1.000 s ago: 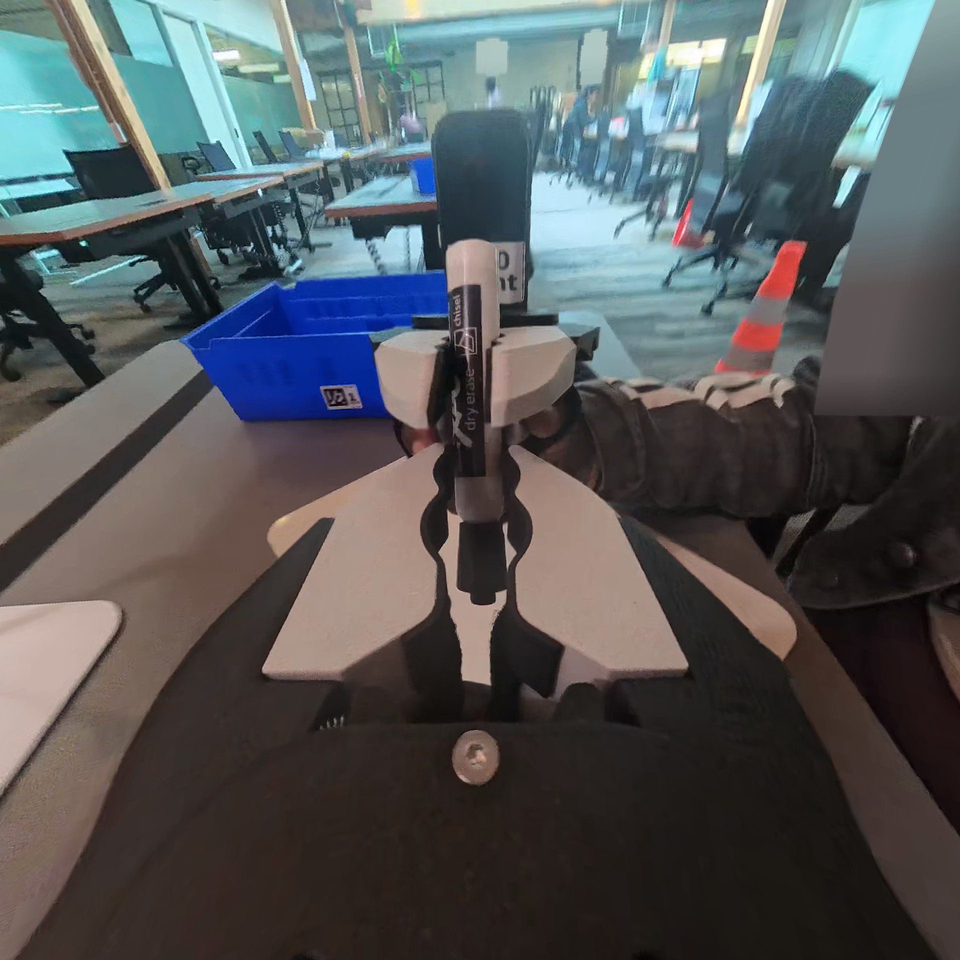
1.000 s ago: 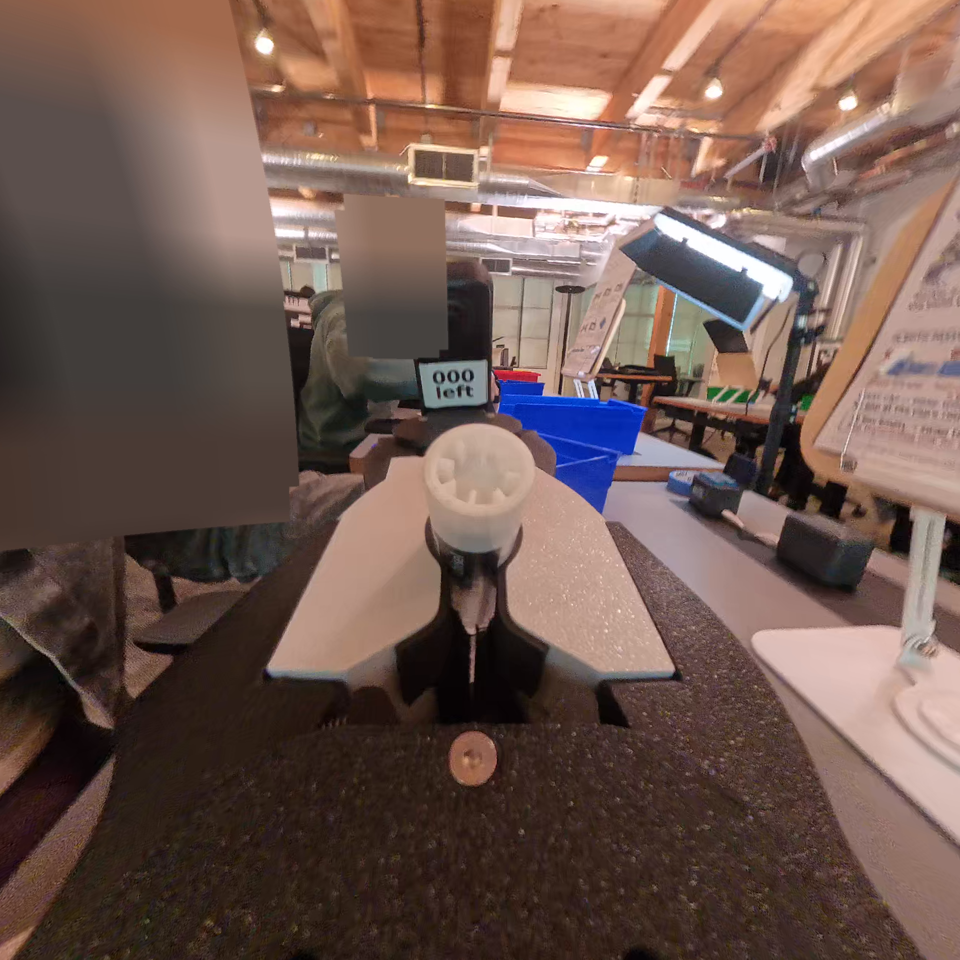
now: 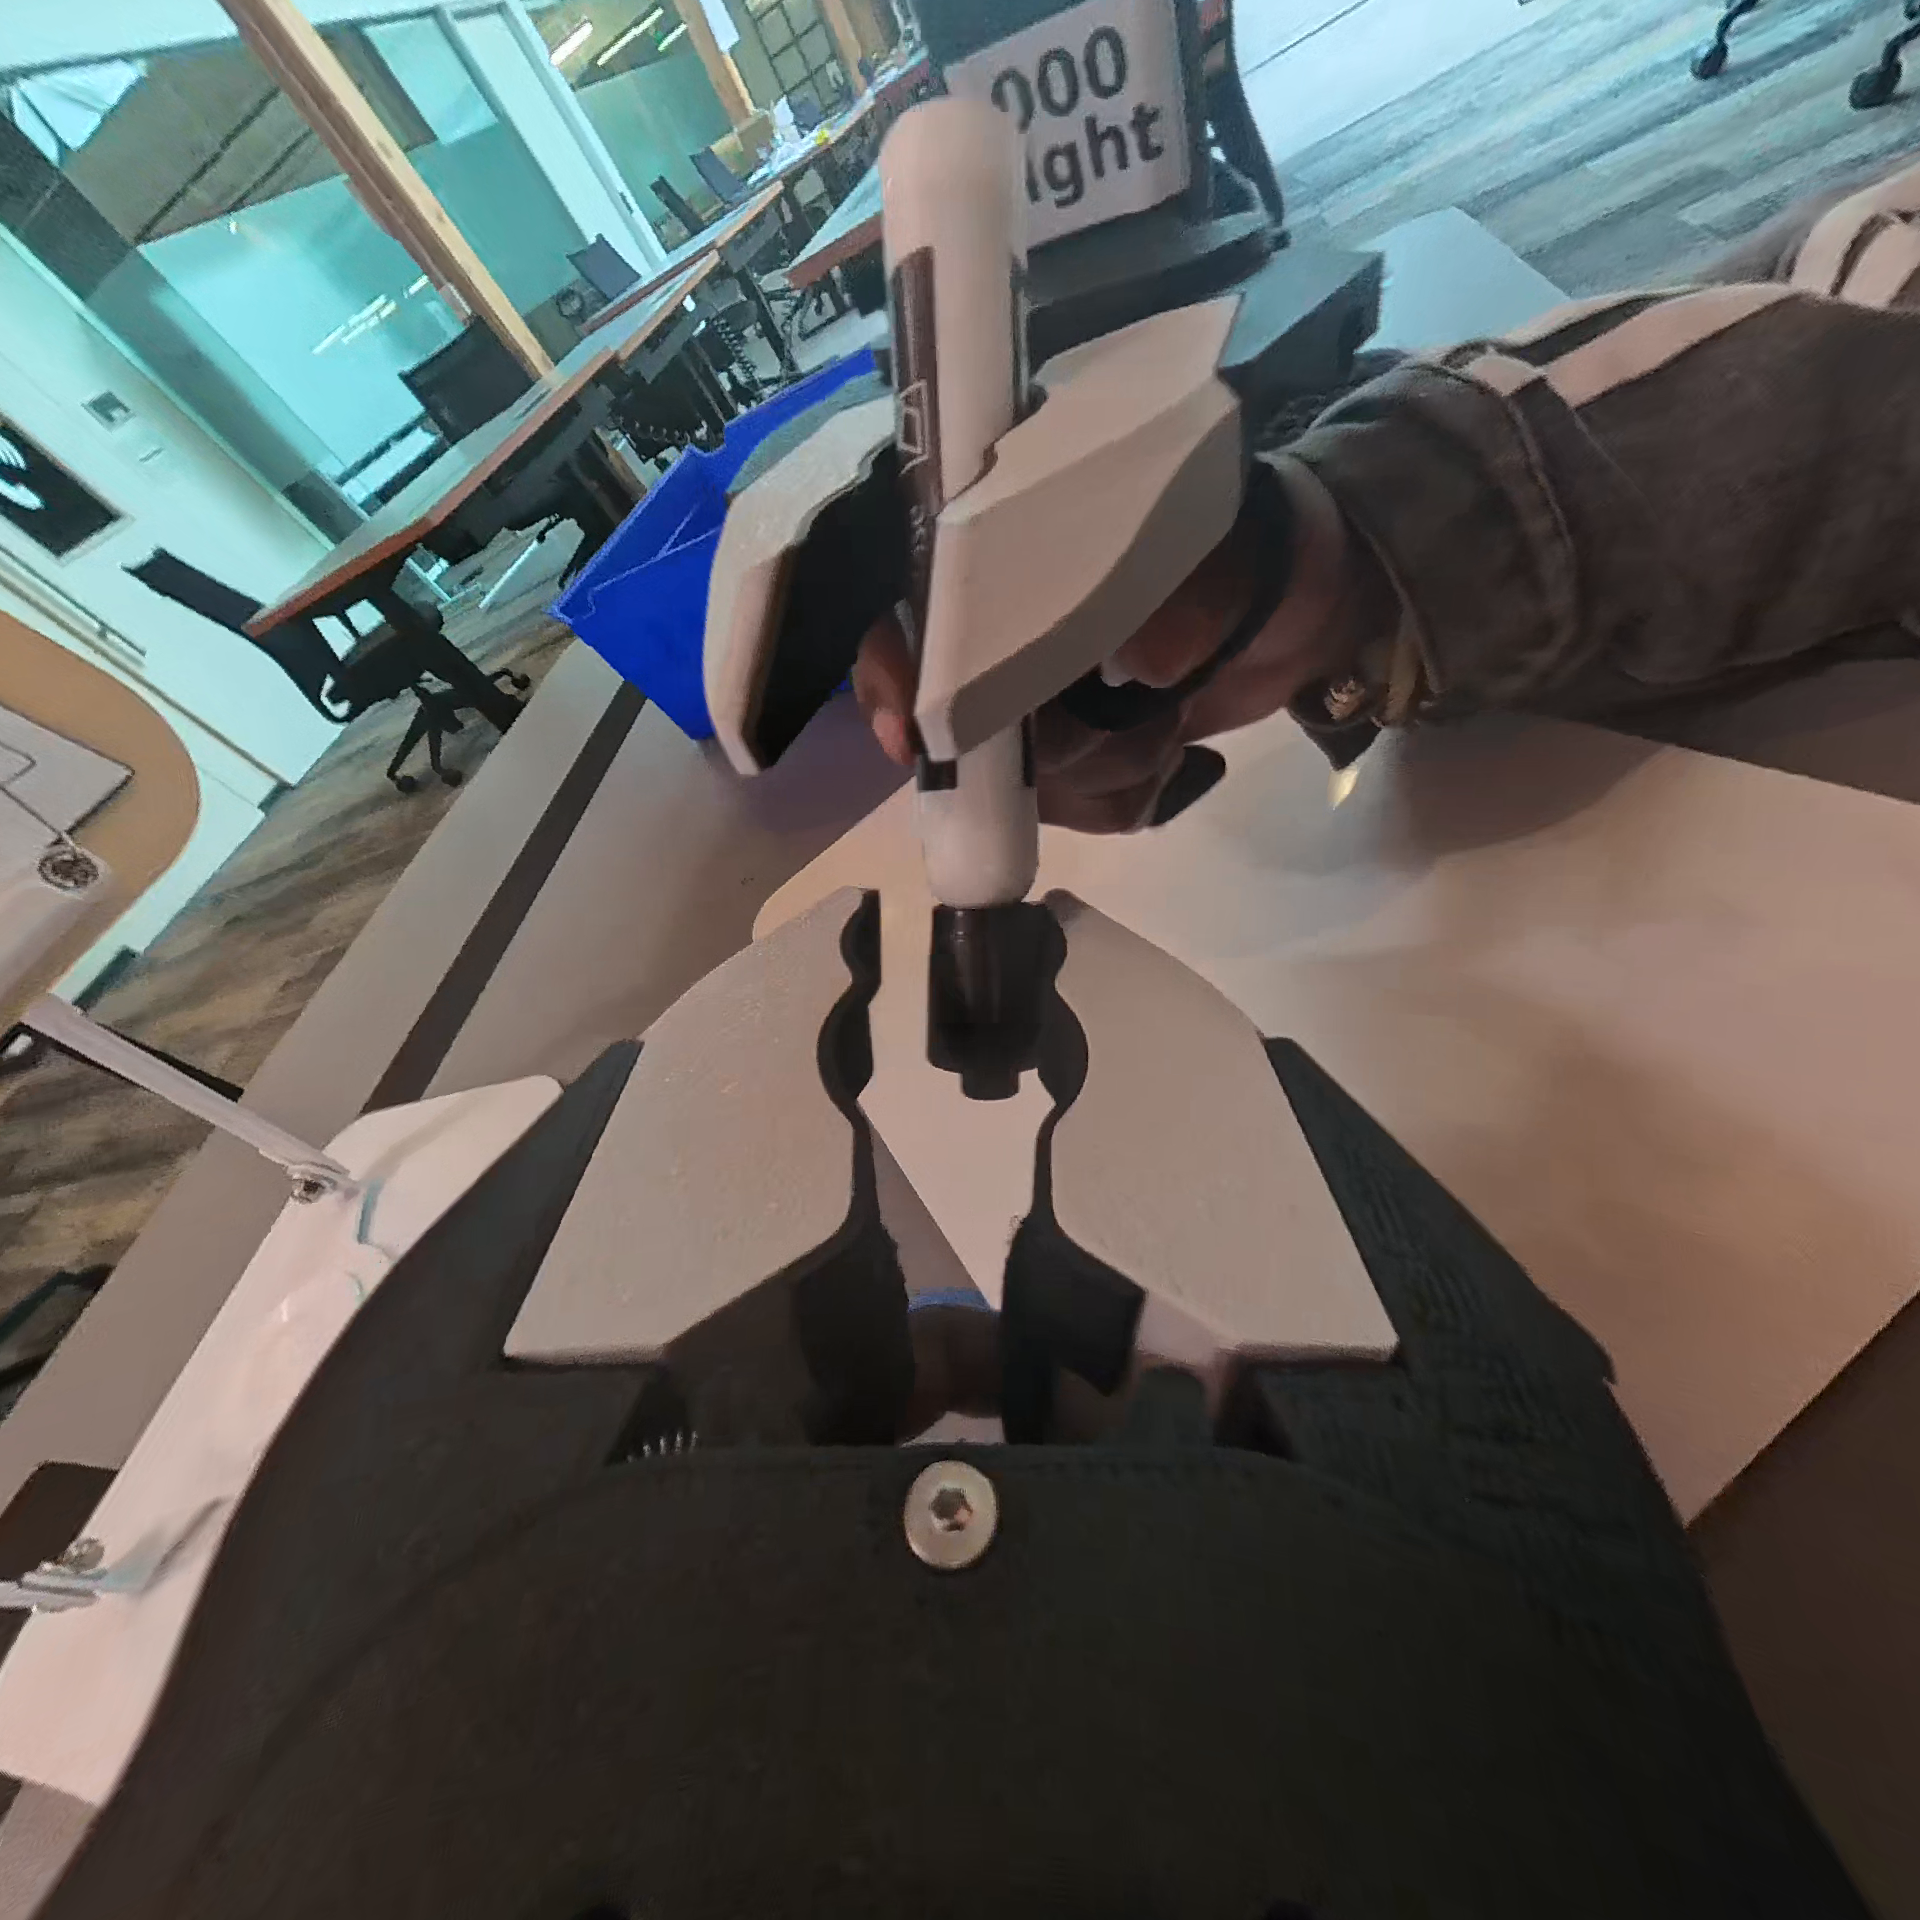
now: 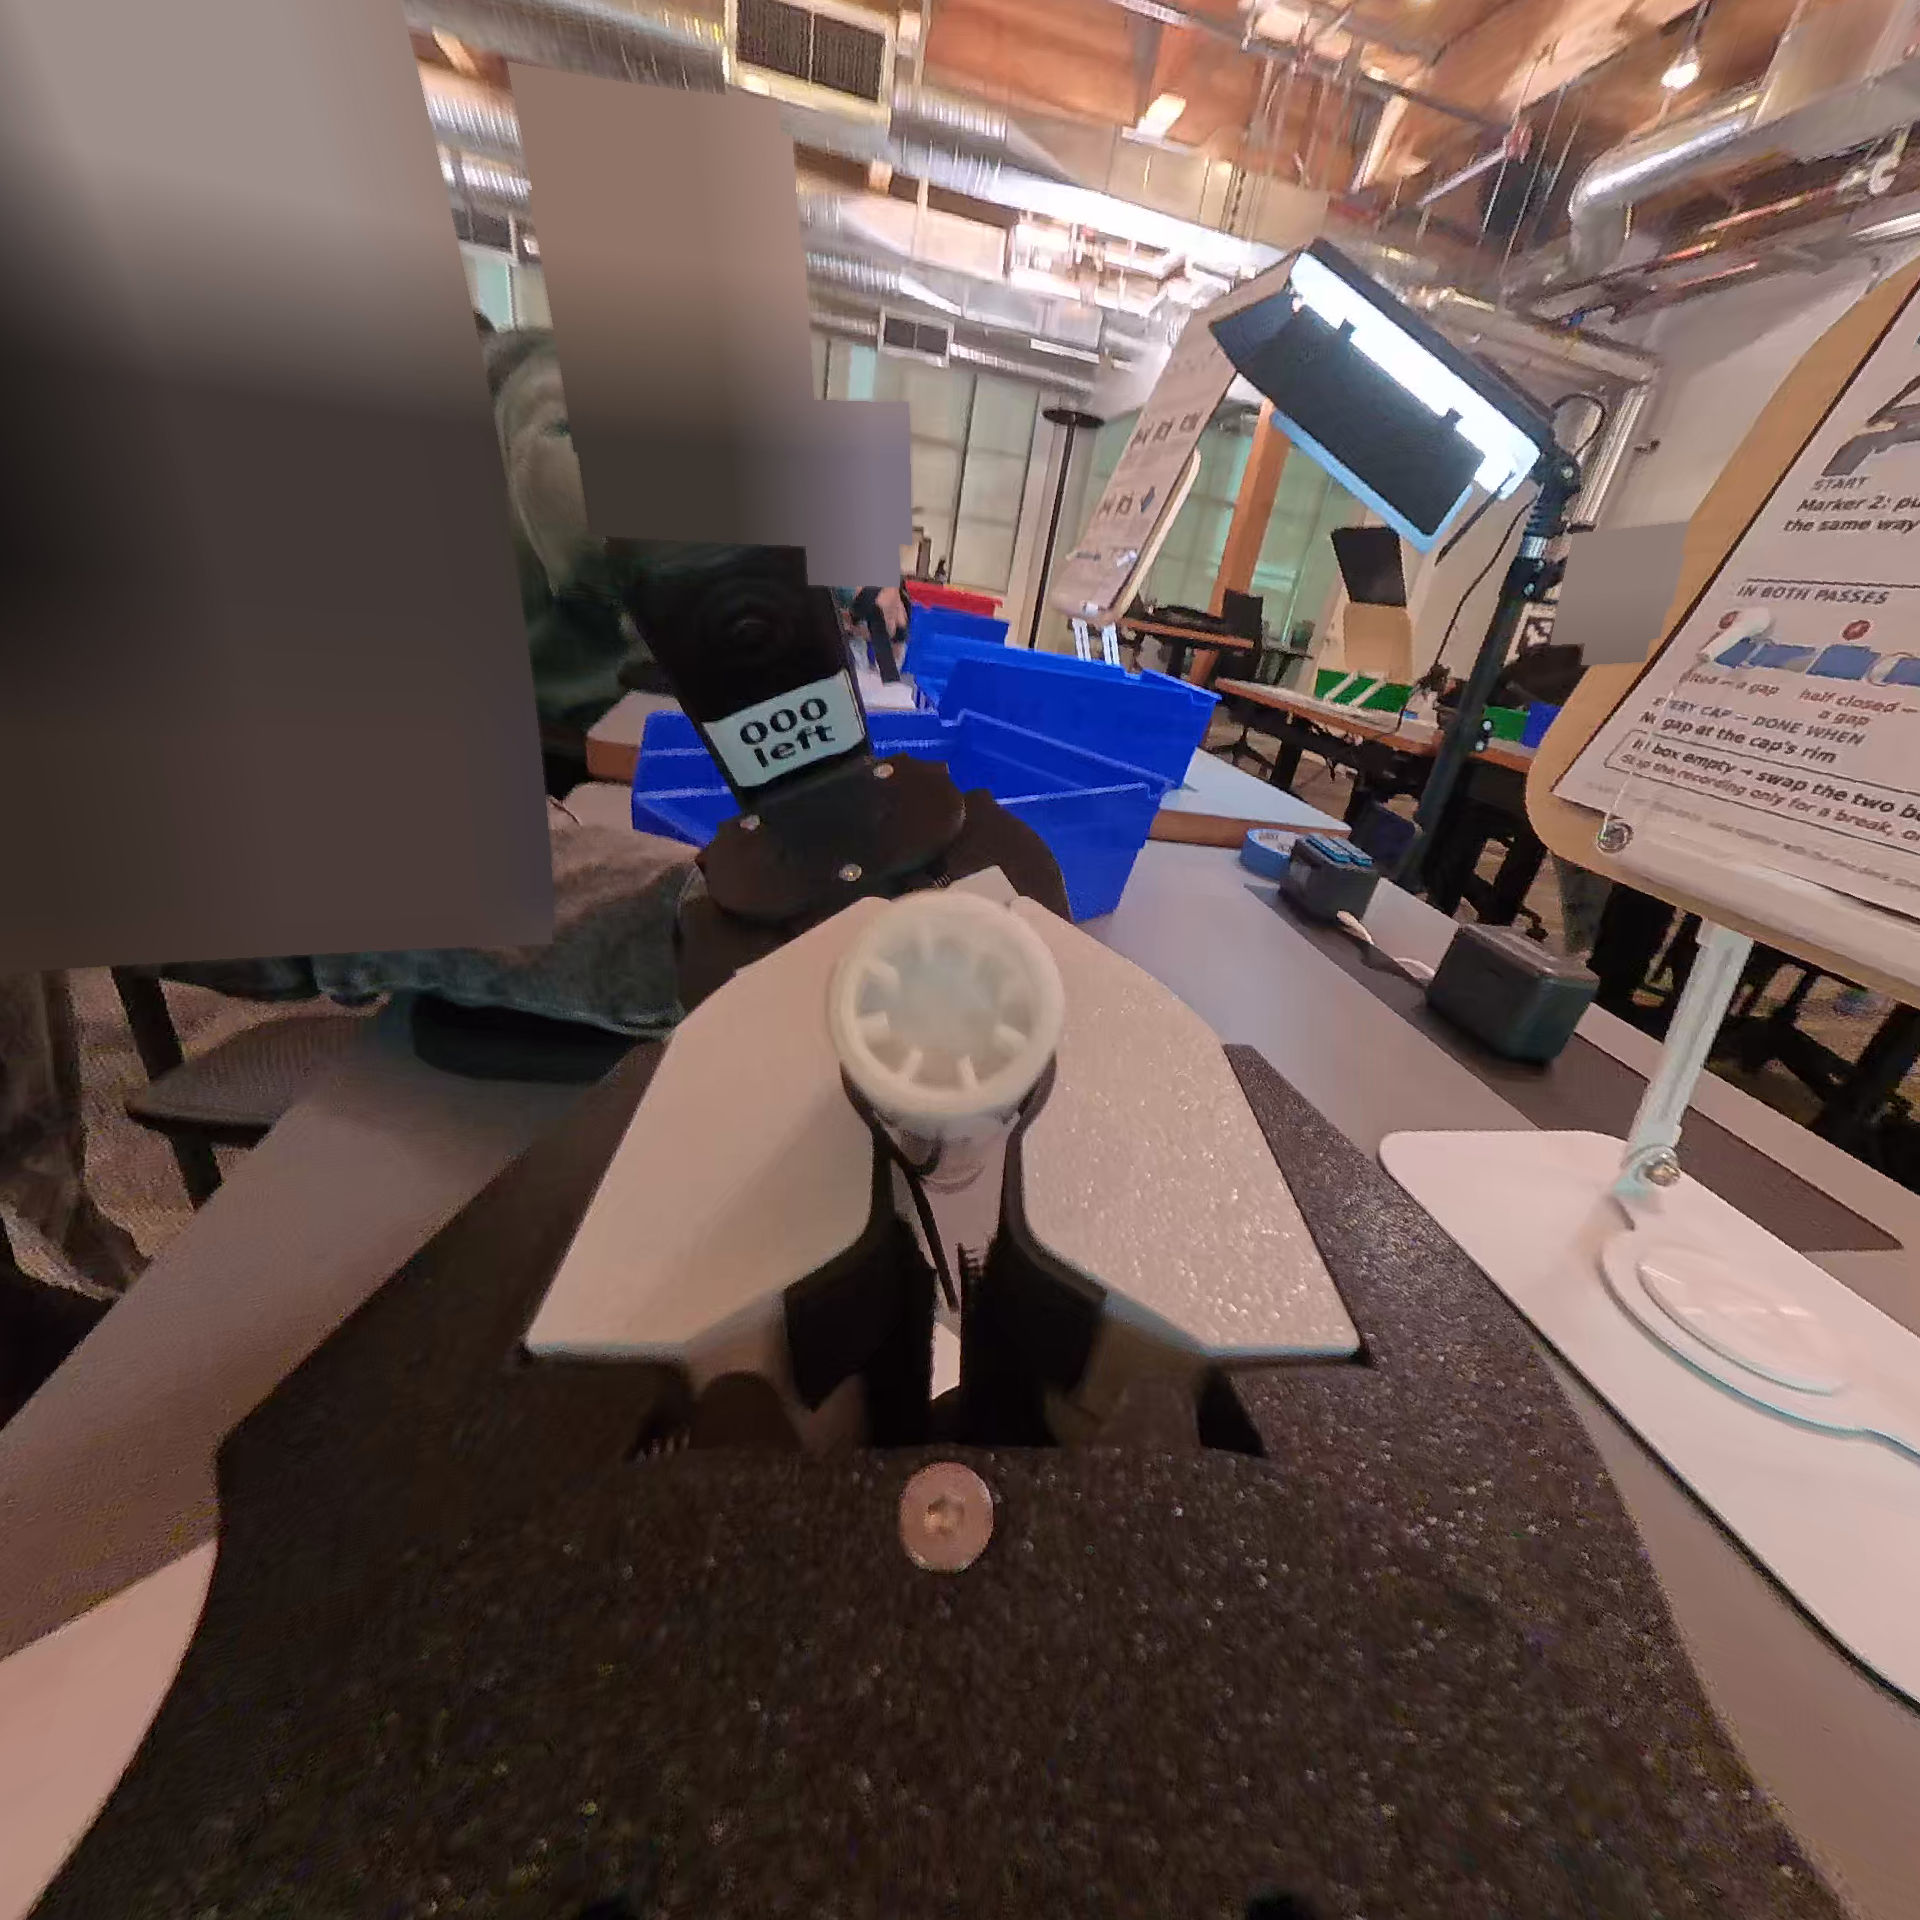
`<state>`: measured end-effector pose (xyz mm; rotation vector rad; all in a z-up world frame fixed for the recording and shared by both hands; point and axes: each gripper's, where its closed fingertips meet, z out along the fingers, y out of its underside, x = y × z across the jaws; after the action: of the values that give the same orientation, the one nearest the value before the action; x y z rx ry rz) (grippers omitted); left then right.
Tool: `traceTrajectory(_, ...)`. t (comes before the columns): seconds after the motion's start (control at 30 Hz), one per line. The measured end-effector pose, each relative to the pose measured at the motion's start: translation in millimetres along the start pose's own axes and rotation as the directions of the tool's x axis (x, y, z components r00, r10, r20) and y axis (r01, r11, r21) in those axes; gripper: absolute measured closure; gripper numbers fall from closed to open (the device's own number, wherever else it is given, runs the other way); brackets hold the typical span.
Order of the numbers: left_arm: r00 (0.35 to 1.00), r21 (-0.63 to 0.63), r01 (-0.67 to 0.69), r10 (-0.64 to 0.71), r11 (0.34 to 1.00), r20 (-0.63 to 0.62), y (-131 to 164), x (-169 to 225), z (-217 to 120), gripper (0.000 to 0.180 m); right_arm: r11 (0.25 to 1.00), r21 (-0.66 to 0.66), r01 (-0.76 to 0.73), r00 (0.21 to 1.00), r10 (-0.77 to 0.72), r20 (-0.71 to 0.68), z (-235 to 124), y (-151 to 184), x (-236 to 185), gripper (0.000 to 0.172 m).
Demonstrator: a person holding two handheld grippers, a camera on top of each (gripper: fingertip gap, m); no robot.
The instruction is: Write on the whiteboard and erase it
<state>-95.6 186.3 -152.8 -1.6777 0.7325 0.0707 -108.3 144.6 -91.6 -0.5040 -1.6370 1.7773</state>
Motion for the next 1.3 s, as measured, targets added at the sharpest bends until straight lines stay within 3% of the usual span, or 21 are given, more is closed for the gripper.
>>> traceTrajectory(0.23,1.0,-0.094,-0.018,0.017,0.995,-0.006,6.6,0.0,0.0,0.166,0.997,-0.068,0.033,0.997,-0.037,-0.061,1.6,5.7,6.7,0.154)
traceTrajectory(0.3,0.996,-0.164,-0.032,0.044,0.986,0.074,11.4,-10.5,0.4,0.166,0.997,-0.081,0.006,0.991,-0.016,-0.131,3.2,6.8,15.3,0.154)
traceTrajectory(0.4,0.941,-0.327,-0.038,0.144,0.944,0.306,23.4,-33.8,2.6,0.166,0.978,0.016,-0.208,0.931,0.203,-0.303,-0.3,10.9,42.5,0.154)
traceTrajectory(0.47,0.918,-0.374,-0.076,0.212,0.924,0.336,27.2,-36.0,5.5,0.166,0.943,0.11,-0.315,0.884,0.333,-0.327,-6.0,14.3,52.1,0.155)
traceTrajectory(0.53,0.979,-0.28,0.184,-0.15,0.942,0.139,23.8,-8.6,12.0,0.167,0.953,0.118,-0.28,0.922,0.301,-0.245,-6.4,9.7,43.4,0.156)
traceTrajectory(0.57,0.879,-0.247,0.431,-0.465,0.868,-0.102,7.8,19.1,8.8,0.166,0.962,0.138,-0.236,0.954,0.256,-0.153,-4.2,-0.1,30.5,0.156)
traceTrajectory(0.6,0.681,-0.19,0.626,-0.649,0.756,-0.339,-20.0,33.9,-3.0,0.166,0.956,0.21,-0.206,0.975,0.219,-0.038,-3.7,-18.6,14.2,0.157)
traceTrajectory(0.63,0.516,-0.187,0.726,-0.704,0.661,-0.488,-37.0,40.4,-14.7,0.166,0.942,0.265,-0.207,0.978,0.202,0.043,-3.6,-33.3,2.3,0.157)
traceTrajectory(0.67,0.532,-0.192,0.718,-0.706,0.669,-0.468,-32.8,41.7,-12.9,0.165,0.944,0.255,-0.207,0.978,0.202,0.046,-0.6,-34.3,0.2,0.158)
traceTrajectory(0.7,0.653,-0.153,0.652,-0.652,0.743,-0.385,-26.7,37.3,-7.3,0.165,0.945,0.247,-0.213,0.977,0.214,0.026,-1.3,-31.2,3.7,0.158)
traceTrajectory(0.73,0.77,-0.128,0.587,-0.6,0.799,-0.215,-18.5,21.3,-0.1,0.165,0.929,0.26,-0.262,0.96,0.278,-0.026,-7.0,-26.5,16.8,0.158)
traceTrajectory(0.8,0.951,-0.172,0.301,-0.283,0.938,0.123,-2.2,-6.6,7.9,0.164,0.853,0.326,-0.408,0.883,0.46,-0.097,-18.8,-15.6,45.0,0.159)
traceTrajectory(0.83,0.966,-0.266,0.122,-0.053,0.956,0.254,7.8,-17.4,9.0,0.165,0.829,0.339,-0.445,0.848,0.511,-0.138,-21.0,-8.6,54.1,0.159)
traceTrajectory(0.9,0.878,-0.43,-0.152,0.321,0.89,0.355,17.5,-30.3,8.6,0.165,0.851,0.304,-0.428,0.833,0.502,-0.234,-21.5,1.2,60.8,0.159)
traceTrajectory(0.93,0.893,-0.417,-0.119,0.281,0.901,0.352,19.4,-28.5,10.6,0.165,0.872,0.278,-0.402,0.84,0.473,-0.267,-21.2,2.6,60.5,0.159)
traceTrajectory(1.0,0.962,-0.278,0.263,-0.229,0.924,0.151,17.9,-3.9,14.9,0.166,0.927,0.201,-0.317,0.898,0.362,-0.251,-16.7,-0.3,50.1,0.159)
traceTrajectory(1.07,0.751,-0.256,0.609,-0.65,0.75,-0.118,17.0,14.5,-0.6,0.166,0.961,0.253,-0.109,0.965,0.163,-0.206,-22.0,-31.0,33.1,0.16)
traceTrajectory(1.1,0.718,-0.271,0.66,-0.695,0.701,-0.049,40.0,2.1,-9.0,0.166,0.949,0.314,-0.039,0.972,0.109,-0.207,-34.7,-50.2,29.4,0.159)
traceTrajectory(1.13,0.766,-0.263,0.637,-0.632,0.724,0.116,66.3,-20.3,-17.4,0.166,0.922,0.387,-0.018,0.969,0.112,-0.22,-51.6,-66.0,31.6,0.159)
traceTrajectory(1.17,0.811,-0.276,0.584,-0.561,0.763,0.166,74.3,-28.5,-23.3,0.166,0.89,0.455,-0.019,0.961,0.143,-0.238,-68.9,-75.6,37.2,0.159)
traceTrajectory(1.3,0.922,-0.225,0.388,-0.378,0.894,0.084,39.4,-22.0,-18.4,0.166,0.88,0.468,-0.079,0.918,0.248,-0.31,-89.5,-62.9,61.5,0.16)
